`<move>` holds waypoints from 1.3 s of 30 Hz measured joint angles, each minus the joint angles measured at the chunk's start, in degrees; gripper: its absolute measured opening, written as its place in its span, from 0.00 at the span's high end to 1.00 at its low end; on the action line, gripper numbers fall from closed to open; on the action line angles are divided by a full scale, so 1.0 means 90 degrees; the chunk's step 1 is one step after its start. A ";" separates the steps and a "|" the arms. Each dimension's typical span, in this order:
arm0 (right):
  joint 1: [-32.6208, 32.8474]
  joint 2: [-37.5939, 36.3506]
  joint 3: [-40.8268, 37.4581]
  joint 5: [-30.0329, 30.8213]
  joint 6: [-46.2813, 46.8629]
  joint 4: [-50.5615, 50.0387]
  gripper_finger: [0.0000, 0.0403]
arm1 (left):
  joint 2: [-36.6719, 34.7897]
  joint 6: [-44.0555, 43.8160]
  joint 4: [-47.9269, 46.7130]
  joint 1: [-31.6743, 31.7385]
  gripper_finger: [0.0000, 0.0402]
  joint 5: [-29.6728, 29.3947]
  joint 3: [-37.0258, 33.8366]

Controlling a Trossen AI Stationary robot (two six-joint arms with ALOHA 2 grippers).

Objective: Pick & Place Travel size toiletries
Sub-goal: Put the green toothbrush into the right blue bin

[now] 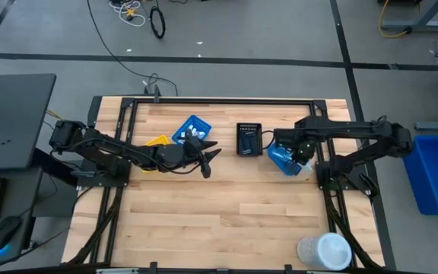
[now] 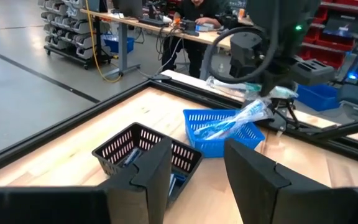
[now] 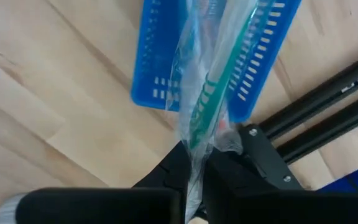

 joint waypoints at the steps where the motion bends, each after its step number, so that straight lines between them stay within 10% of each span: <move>1: -0.0097 0.0000 -0.0064 0.0008 -0.0104 0.0002 0.91 | 0.0000 0.0002 -0.0036 0.0000 0.61 -0.0002 0.0000; 24: -0.0983 0.1363 -0.0221 -0.0315 -0.1690 -0.0052 0.89 | -0.0002 0.0145 -0.0252 0.0000 0.61 0.0021 0.0000; 39: -0.1079 0.1535 -0.0097 0.0103 -0.1795 -0.0209 0.60 | -0.0002 0.0146 -0.0264 0.0011 0.61 0.0022 0.0000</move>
